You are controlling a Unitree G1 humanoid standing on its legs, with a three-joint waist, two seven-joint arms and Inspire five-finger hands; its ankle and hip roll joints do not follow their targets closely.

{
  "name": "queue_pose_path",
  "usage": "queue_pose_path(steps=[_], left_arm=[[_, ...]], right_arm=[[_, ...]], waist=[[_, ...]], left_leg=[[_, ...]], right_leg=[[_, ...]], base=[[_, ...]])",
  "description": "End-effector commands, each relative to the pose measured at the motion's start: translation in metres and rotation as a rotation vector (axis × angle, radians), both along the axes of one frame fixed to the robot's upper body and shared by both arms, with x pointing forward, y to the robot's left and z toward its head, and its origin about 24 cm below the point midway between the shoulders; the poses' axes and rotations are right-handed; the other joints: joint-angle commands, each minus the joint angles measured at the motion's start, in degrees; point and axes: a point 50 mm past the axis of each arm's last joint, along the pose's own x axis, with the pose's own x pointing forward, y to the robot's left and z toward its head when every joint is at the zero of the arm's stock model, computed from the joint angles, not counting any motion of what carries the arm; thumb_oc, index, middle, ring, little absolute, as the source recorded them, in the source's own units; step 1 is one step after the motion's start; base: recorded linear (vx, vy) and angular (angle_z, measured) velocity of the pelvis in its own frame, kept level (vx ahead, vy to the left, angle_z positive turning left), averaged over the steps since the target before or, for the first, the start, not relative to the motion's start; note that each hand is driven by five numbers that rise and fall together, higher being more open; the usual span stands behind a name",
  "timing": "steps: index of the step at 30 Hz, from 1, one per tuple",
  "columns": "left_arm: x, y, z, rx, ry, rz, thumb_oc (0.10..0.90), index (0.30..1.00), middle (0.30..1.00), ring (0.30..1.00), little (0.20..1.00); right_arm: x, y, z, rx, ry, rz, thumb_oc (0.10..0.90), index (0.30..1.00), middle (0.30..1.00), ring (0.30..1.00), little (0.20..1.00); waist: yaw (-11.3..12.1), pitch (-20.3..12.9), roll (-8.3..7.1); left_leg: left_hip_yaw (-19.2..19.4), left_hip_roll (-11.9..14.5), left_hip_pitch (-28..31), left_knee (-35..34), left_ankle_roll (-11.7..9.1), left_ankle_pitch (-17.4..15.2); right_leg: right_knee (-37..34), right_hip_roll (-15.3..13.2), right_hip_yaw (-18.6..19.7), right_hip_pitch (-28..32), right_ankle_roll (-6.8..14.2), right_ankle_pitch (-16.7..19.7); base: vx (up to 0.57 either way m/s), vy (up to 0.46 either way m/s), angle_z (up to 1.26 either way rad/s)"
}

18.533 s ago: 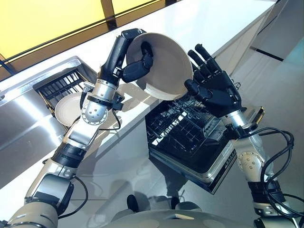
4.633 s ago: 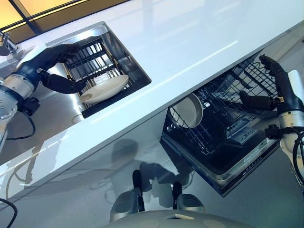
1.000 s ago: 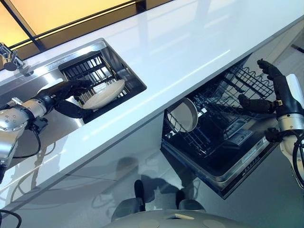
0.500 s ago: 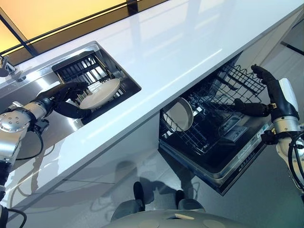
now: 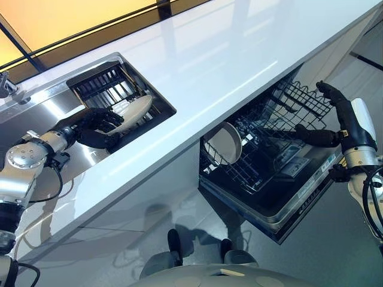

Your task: Pick up plates and place into dishwasher.

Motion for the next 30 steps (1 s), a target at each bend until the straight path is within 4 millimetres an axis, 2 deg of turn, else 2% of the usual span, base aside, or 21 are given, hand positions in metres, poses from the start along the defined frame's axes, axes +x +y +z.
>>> queue_pose_path(steps=[1, 12, 17, 26, 30], left_arm=[[0.018, 0.007, 0.034, -0.045, -0.173, 0.07, 0.1, 0.3, 0.3, 0.3, 0.2], [0.016, 0.01, 0.051, 0.002, -0.265, 0.092, 0.1, 0.3, 0.3, 0.3, 0.2], [0.011, 0.014, 0.07, 0.065, -0.359, 0.119, 0.1, 0.3, 0.3, 0.3, 0.2], [-0.003, 0.009, 0.106, 0.188, -0.539, 0.134, 0.1, 0.3, 0.3, 0.3, 0.2], [-0.013, 0.005, 0.121, 0.329, -0.628, 0.148, 0.1, 0.3, 0.3, 0.3, 0.2]], right_arm=[[0.009, 0.011, 0.052, -0.108, -0.24, 0.085, 0.8, 0.9, 0.9, 0.9, 0.9], [0.007, 0.011, 0.051, -0.105, -0.242, 0.089, 0.8, 0.9, 0.9, 0.9, 0.9], [0.006, 0.011, 0.055, -0.104, -0.254, 0.093, 0.8, 0.9, 0.9, 0.9, 0.9], [0.004, 0.011, 0.059, -0.096, -0.284, 0.099, 0.8, 0.9, 0.9, 0.9, 0.9], [0.002, 0.011, 0.062, -0.089, -0.299, 0.099, 0.8, 0.9, 0.9, 0.9, 0.9]], waist=[[-1.31, -3.41, -1.29], [-1.15, -3.52, -0.93], [-0.71, -3.62, -0.75], [0.62, -4.14, -0.57], [1.45, -4.39, -0.55]], left_leg=[[1.34, -1.67, 6.45, 0.16, -0.74, -9.39], [1.38, -1.7, 6.71, 0.16, -0.82, -9.44], [0.9, -1.84, 6.73, 0.16, -0.87, -9.5], [-0.03, -2.06, 6.53, 0.16, -1.0, -9.52], [-0.66, -2.1, 6.49, 0.16, -1.12, -9.52]], right_leg=[[0.38, 2.12, -0.25, -3.29, 2.85, 3.52], [0.4, 1.97, -0.38, -2.94, 2.88, 3.41], [0.43, 1.87, -0.54, -2.68, 2.91, 3.31], [0.55, 1.6, -1.6, -2.29, 2.89, 3.13], [0.63, 1.43, -2.33, -1.95, 2.91, 2.97]], base=[[0.01, 0.005, -0.09], [0.0, 0.001, -0.04], [0.0, 0.0, 0.0], [0.0, -0.002, 0.01], [-0.01, -0.017, 0.05]])
